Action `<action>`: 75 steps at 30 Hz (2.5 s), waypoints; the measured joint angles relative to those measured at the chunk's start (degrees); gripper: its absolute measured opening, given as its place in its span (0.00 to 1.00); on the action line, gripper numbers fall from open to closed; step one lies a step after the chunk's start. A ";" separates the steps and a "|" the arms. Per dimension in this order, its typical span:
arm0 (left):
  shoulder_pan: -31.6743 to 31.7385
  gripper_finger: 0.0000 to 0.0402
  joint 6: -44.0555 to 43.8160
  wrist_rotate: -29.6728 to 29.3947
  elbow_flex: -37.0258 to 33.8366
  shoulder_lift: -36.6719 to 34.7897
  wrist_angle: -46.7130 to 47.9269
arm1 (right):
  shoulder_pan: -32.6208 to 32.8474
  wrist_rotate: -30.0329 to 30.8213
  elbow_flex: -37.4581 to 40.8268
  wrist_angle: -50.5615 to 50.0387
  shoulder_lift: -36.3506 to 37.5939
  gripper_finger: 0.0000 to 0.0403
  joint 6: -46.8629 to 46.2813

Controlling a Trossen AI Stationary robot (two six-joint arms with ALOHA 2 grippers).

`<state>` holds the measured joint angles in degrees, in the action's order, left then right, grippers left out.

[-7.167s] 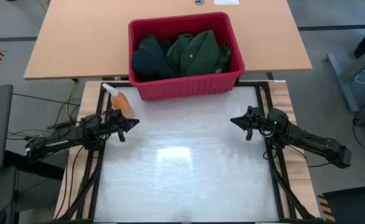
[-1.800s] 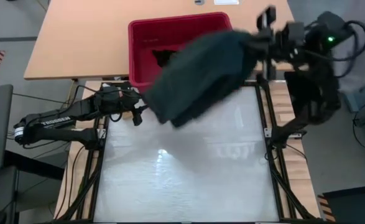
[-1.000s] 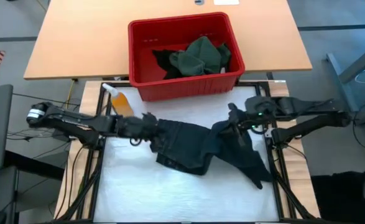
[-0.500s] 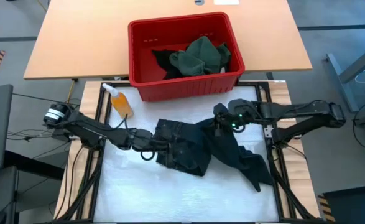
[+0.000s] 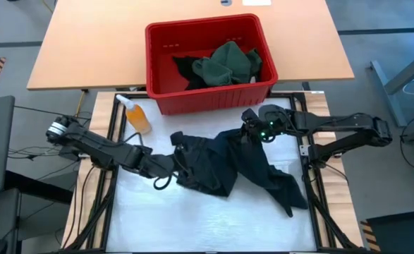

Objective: Fold laundry
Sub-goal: Fold the dark blue pants

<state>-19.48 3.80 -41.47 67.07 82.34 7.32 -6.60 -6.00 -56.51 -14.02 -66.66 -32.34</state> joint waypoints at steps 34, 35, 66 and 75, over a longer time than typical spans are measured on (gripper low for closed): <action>-7.89 0.46 17.64 -35.23 12.11 21.89 -17.66 | -2.57 -2.97 -0.04 -0.50 0.01 0.08 -1.26; -7.86 0.46 17.77 -35.49 12.11 21.89 -16.94 | -2.57 -2.97 -0.05 -0.48 0.01 0.08 -1.26; -4.85 0.46 29.70 -47.69 11.91 21.95 -10.23 | -3.34 -2.99 -0.08 3.55 0.01 0.09 -3.38; -4.83 0.46 40.63 -48.36 11.91 21.95 -19.51 | -3.34 -3.02 -0.11 3.15 -0.12 0.09 -3.38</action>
<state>-24.32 44.43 -89.82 78.98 104.29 -12.19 -9.93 -9.02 -56.62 -10.87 -66.78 -35.73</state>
